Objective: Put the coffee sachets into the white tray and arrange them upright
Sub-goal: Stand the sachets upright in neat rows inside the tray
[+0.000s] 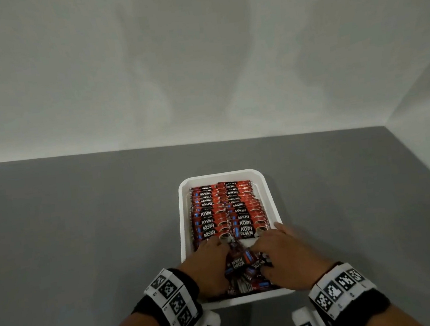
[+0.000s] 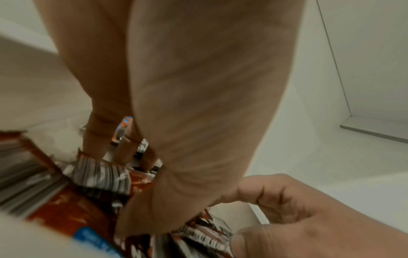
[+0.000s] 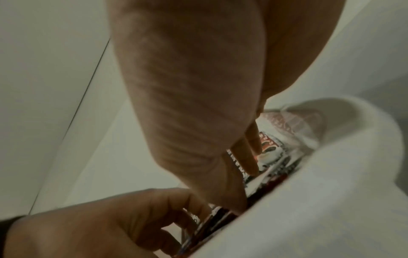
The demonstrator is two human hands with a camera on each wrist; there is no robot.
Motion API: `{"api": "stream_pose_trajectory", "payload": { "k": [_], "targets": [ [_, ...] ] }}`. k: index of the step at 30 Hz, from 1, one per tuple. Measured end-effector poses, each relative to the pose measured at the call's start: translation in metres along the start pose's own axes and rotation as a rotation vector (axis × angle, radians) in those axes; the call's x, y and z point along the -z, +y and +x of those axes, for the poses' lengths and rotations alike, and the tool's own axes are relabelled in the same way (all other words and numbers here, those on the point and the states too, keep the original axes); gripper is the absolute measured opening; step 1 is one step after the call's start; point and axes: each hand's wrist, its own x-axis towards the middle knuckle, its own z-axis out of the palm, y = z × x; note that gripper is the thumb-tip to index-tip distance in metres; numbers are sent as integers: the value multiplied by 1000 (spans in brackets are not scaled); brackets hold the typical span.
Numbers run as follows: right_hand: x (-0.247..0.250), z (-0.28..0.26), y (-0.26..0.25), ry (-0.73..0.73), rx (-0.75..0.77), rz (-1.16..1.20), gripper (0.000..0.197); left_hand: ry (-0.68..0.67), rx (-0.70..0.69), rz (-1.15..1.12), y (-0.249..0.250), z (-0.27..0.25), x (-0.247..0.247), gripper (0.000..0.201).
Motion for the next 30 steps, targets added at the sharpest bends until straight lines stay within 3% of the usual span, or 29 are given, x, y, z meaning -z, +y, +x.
{"api": "stream_pose_trajectory", "payload": {
  "k": [4, 10, 17, 24, 30],
  "targets": [
    [-10, 2, -2, -10, -14, -93, 51, 27, 3, -89, 1, 2, -2, 71],
    [-13, 2, -2, 12, -20, -89, 48, 53, 27, -213, 0, 5, -5, 65],
    [-20, 4, 0, 40, -35, -136, 51, 125, -44, -227, -1, 4, -7, 41],
    [-11, 2, -4, 57, 9, -106, 45, 129, -67, -225, -4, 0, 0, 39],
    [-7, 1, -1, 95, -48, -9, 24, 170, -89, -397, -3, -8, 9, 44]
  ]
}}
